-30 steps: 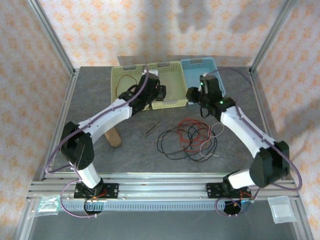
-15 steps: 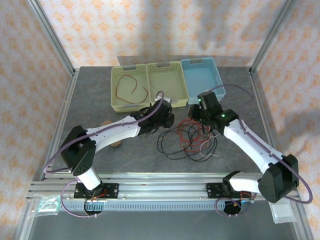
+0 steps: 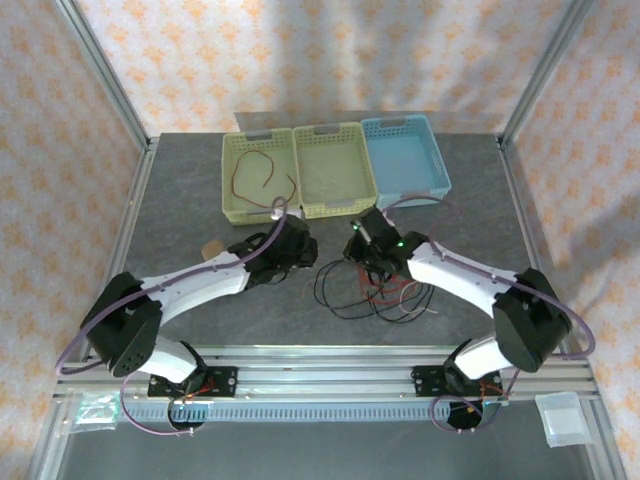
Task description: Untangle the cables
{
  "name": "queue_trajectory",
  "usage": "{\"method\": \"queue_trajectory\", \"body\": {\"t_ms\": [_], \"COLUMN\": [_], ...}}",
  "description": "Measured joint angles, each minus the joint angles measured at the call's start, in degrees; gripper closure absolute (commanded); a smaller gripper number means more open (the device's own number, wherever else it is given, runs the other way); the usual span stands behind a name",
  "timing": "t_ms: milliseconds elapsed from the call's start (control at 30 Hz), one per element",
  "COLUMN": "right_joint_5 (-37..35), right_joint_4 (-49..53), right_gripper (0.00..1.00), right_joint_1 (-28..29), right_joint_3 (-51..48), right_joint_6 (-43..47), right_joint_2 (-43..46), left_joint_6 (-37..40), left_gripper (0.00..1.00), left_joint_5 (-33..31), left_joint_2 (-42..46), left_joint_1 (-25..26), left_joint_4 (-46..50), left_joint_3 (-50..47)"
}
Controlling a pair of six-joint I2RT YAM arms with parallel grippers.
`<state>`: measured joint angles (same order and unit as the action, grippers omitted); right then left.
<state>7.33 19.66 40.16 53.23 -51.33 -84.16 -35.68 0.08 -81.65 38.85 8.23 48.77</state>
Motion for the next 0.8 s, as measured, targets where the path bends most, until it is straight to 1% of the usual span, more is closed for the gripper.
{"method": "queue_trajectory", "body": {"t_ms": [100, 267, 467, 800], "right_joint_5": [-1.3, -3.3, -4.0, -4.2], "right_joint_4": [-2.3, -4.3, -4.8, -4.8], "right_gripper": [0.72, 0.7, 0.68, 0.66], "right_joint_1": [0.2, 0.3, 0.3, 0.3], "right_joint_3": [-0.3, -0.4, 2.3, 5.5], "right_joint_6": [-5.1, -10.3, -11.7, -11.7], "right_joint_2": [-2.7, -6.3, -11.8, -16.0], "left_joint_6": [-0.8, -0.9, -0.9, -0.9], "left_gripper": [0.61, 0.61, 0.61, 0.61], "left_joint_5": [1.0, 1.4, 2.5, 2.5], "left_joint_2": [2.5, 4.2, 4.5, 4.6], "left_joint_1": [-3.0, -3.7, -4.0, -4.5], "left_joint_4": [-0.9, -1.4, -2.8, -3.7], "left_joint_3": [-3.1, -4.1, -4.5, -5.9]}}
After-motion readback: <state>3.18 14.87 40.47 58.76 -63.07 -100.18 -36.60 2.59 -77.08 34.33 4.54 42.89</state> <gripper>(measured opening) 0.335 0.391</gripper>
